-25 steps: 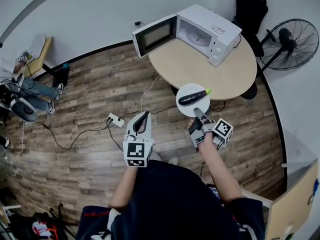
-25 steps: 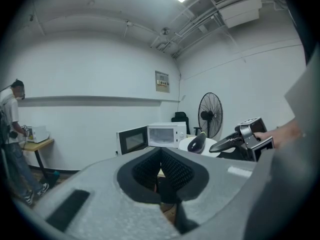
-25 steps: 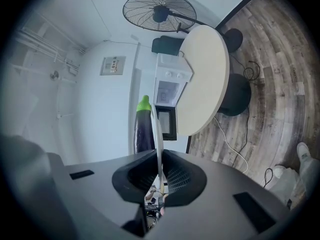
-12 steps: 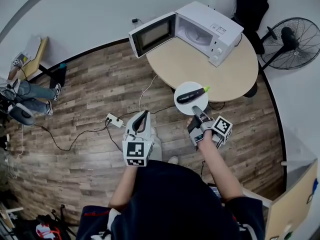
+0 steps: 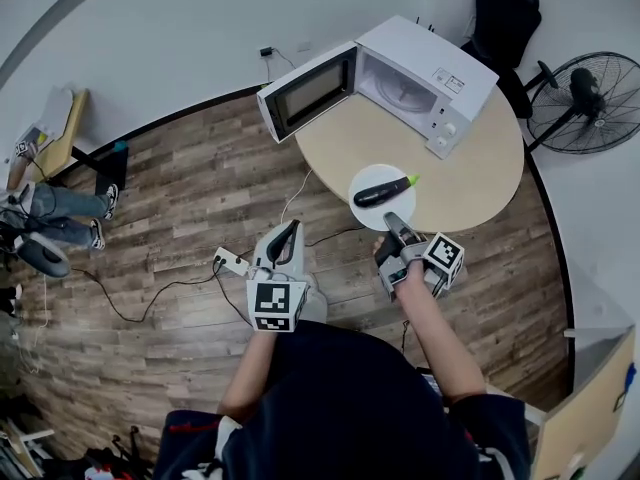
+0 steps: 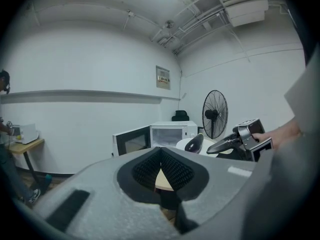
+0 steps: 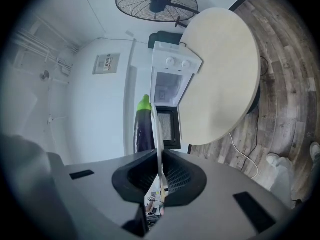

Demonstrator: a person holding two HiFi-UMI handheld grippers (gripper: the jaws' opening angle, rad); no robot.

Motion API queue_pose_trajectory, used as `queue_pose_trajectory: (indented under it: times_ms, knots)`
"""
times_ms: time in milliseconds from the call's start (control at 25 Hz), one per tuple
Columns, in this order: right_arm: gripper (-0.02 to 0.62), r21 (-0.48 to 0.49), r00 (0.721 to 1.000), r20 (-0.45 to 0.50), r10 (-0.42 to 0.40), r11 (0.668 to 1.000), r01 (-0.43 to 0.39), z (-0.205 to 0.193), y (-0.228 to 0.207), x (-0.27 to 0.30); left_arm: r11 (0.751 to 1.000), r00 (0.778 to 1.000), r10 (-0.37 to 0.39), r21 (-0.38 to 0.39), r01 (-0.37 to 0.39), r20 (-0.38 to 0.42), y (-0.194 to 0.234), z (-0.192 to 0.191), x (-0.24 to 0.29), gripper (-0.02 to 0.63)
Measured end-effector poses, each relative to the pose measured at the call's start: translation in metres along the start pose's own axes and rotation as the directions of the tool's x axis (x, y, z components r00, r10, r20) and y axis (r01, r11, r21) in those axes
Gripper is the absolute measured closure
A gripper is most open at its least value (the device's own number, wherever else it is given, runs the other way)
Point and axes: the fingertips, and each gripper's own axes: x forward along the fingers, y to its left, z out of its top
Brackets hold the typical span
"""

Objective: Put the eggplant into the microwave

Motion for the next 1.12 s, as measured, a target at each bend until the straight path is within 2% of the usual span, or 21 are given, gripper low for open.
queue_pose_trajectory:
  times_ms: [440,600,840,1120]
  knots:
    - [0.569,0.011,0.999,0.047,-0.011,1.0,0.01,0.012,0.031,0.091,0.998,0.998,-0.068,0.009,0.069,-0.013,0.072,0.017,0.071,0.59]
    - [0.569,0.017,0.997,0.07,-0.021,1.0,0.02,0.013,0.036,0.119,0.993,0.994,-0.11,0.033,0.11,-0.012,0.093,0.023,0.095,0.589]
    - [0.569,0.028,0.994,0.105,-0.036,0.999,0.033,0.016,0.035,0.152,0.984,0.985,-0.172,0.04,0.173,-0.023,0.113,0.016,0.124,0.589]
    - [0.569,0.043,0.989,0.118,-0.084,0.996,0.079,0.017,0.028,0.17,0.978,0.978,-0.206,0.023,0.207,-0.045,0.129,0.006,0.146,0.59]
